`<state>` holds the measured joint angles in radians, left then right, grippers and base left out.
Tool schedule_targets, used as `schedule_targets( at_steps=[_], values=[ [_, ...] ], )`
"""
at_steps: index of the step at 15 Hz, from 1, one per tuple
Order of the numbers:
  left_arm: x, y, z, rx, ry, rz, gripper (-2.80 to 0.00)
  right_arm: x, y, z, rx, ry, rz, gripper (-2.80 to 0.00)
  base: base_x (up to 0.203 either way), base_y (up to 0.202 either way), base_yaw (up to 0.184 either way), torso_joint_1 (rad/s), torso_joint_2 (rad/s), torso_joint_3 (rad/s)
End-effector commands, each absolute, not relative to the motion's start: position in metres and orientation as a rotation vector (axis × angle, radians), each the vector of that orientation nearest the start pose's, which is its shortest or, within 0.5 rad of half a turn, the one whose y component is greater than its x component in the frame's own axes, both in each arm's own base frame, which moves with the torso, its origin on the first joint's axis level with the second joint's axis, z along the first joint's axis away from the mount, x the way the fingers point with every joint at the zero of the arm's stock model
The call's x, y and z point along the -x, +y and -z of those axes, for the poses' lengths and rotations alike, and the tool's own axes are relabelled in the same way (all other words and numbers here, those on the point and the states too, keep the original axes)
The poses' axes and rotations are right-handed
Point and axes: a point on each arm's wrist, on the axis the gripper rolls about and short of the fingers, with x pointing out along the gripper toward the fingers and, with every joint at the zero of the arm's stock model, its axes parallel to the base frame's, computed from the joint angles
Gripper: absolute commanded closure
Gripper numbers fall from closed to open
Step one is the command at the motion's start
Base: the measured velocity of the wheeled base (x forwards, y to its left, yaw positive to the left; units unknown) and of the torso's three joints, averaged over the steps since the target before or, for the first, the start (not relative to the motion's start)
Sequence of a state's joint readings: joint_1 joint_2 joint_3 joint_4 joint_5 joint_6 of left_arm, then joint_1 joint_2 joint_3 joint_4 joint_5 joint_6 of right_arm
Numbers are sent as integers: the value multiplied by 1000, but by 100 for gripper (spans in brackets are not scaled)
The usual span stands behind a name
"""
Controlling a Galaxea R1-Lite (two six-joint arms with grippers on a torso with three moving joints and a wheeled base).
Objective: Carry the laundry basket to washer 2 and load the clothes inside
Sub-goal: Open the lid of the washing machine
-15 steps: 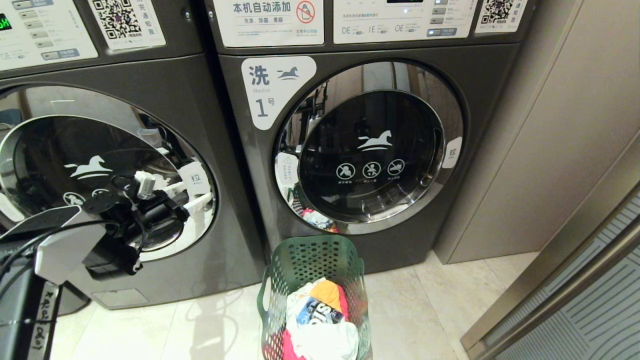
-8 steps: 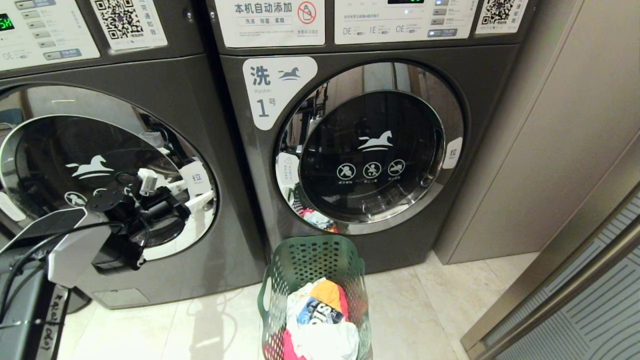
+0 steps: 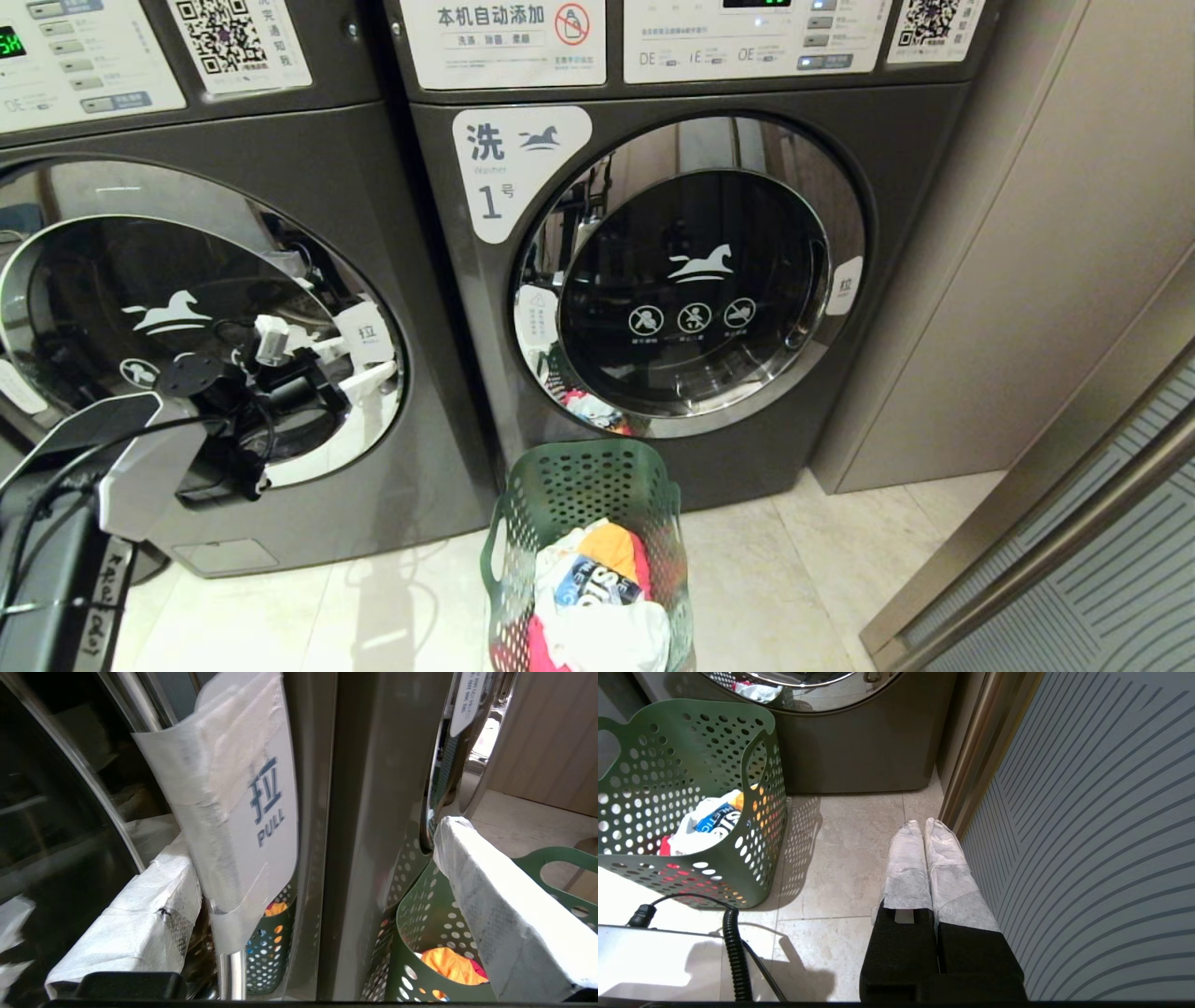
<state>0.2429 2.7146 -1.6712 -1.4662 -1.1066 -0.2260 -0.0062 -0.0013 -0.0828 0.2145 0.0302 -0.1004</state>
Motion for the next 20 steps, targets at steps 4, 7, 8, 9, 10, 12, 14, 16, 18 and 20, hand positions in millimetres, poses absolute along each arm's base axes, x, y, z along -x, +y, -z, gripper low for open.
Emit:
schedule_targets(
  at_steps=[4, 7, 8, 9, 10, 12, 14, 16, 18, 20],
  values=[
    [-498, 107, -38, -93, -245, 880, -280, 31, 1, -76, 99, 131, -31, 0, 0, 0, 0, 0, 0, 0],
    [-497, 108, -39, -99, -249, 885, -280, 31, 1, -76, 99, 132, -31, 0, 0, 0, 0, 0, 0, 0],
    [-497, 108, -38, -98, -246, 889, -280, 31, 1, -76, 99, 132, -31, 0, 0, 0, 0, 0, 0, 0],
    [-497, 108, -38, -100, -247, 896, -280, 31, 1, -76, 99, 131, -31, 0, 0, 0, 0, 0, 0, 0],
    [-497, 108, -38, -101, -245, 900, -280, 31, 1, -76, 99, 132, -31, 0, 0, 0, 0, 0, 0, 0],
    [-498, 107, -37, -101, -241, 916, -280, 31, 1, -76, 99, 131, -31, 0, 0, 0, 0, 0, 0, 0],
    [-499, 107, -36, -101, -237, 936, -280, 31, 1, -76, 99, 132, -31, 0, 0, 0, 0, 0, 0, 0],
    [-501, 106, -37, -106, -236, 970, -280, 31, 1, -76, 99, 132, -31, 0, 0, 0, 0, 0, 0, 0],
    [-504, 107, -39, -111, -248, 975, -280, 31, 1, -76, 99, 131, -31, 0, 0, 0, 0, 0, 0, 0],
    [-508, 107, -44, -111, -267, 965, -280, 31, 1, -76, 99, 131, -31, 0, 0, 0, 0, 0, 0, 0]
  ],
)
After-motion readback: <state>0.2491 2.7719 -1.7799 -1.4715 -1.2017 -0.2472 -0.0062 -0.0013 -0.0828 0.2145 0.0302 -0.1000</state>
